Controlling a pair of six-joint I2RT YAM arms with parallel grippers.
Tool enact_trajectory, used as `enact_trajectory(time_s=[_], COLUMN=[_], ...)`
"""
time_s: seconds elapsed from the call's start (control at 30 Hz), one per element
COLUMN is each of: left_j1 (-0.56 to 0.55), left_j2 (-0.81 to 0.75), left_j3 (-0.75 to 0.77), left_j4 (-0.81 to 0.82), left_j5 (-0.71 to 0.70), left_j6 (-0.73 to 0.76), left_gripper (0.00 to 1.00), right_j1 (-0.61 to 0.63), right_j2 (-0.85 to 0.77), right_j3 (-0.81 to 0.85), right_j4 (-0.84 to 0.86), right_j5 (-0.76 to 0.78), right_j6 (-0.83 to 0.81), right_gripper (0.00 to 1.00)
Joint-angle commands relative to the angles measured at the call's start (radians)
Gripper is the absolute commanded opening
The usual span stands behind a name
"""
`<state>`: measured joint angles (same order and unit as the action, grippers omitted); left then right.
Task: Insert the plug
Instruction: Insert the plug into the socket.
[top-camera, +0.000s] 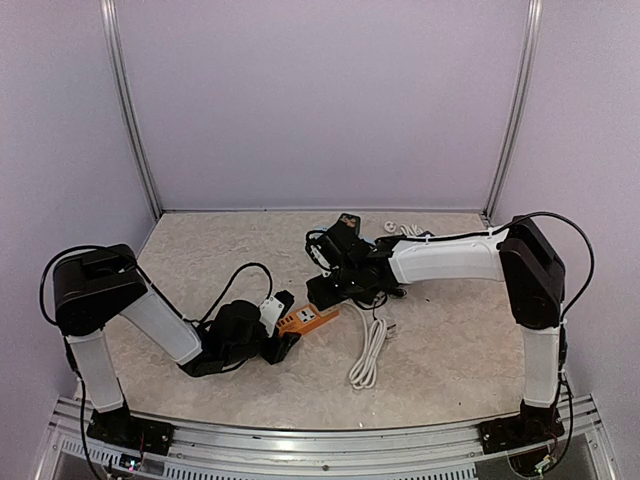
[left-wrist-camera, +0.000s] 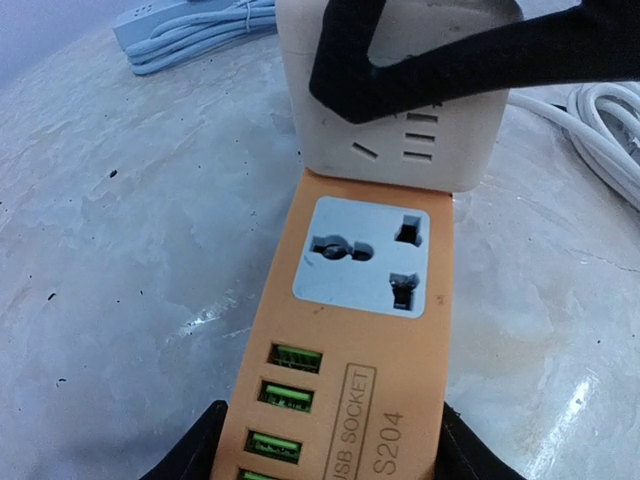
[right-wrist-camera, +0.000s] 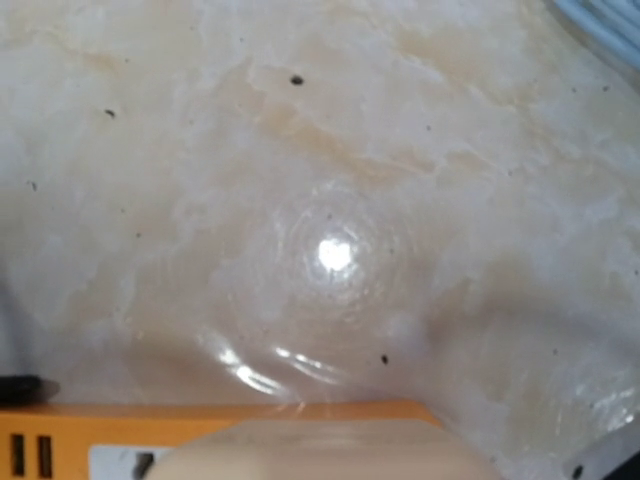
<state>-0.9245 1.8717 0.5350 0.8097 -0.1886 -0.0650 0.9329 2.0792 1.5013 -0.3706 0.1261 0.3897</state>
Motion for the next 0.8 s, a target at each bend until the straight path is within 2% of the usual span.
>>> enact_trajectory(time_s=[0.0, 0.13, 0.27, 0.43, 0.63, 0.77], left_j1=[-0.011, -0.005, -0.003, 0.011, 0.012, 0.012], left_j2=[-0.033, -0.046, -0.058, -0.059, -0.054, -0.070], left_j3=[-0.004, -0.008, -0.011, -0.003, 0.008, 0.007], left_j4=[0.005, 0.006, 0.008, 0.012, 0.005, -0.005], left_j5=[0.037, 0.037, 0.042, 0.069, 0.079, 0.071], left_j6=[-0.002, -0.019, -0.031, -0.048, -0.050, -0.047], left_gripper=[0.57, 0.57, 0.56, 0.56, 0.56, 0.56], right_j1=[0.043, 0.057, 0.070, 0.094, 0.094, 0.098], right_j2=[0.219, 0.226, 0.171, 0.133, 0.170, 0.180], right_j3=[-0.126, -0.151, -0.273, -0.360, -0.288, -0.318], right_j4=[-0.144, -0.149, -0.013, 0.069, -0.005, 0.025], right_j5=[-0.165, -0.134, -0.151, -0.135, -0.115, -0.125], right_j6=[0.009, -0.006, 0.027, 0.029, 0.002, 0.005], right_gripper=[0.00, 0.00, 0.00, 0.00, 0.00, 0.00])
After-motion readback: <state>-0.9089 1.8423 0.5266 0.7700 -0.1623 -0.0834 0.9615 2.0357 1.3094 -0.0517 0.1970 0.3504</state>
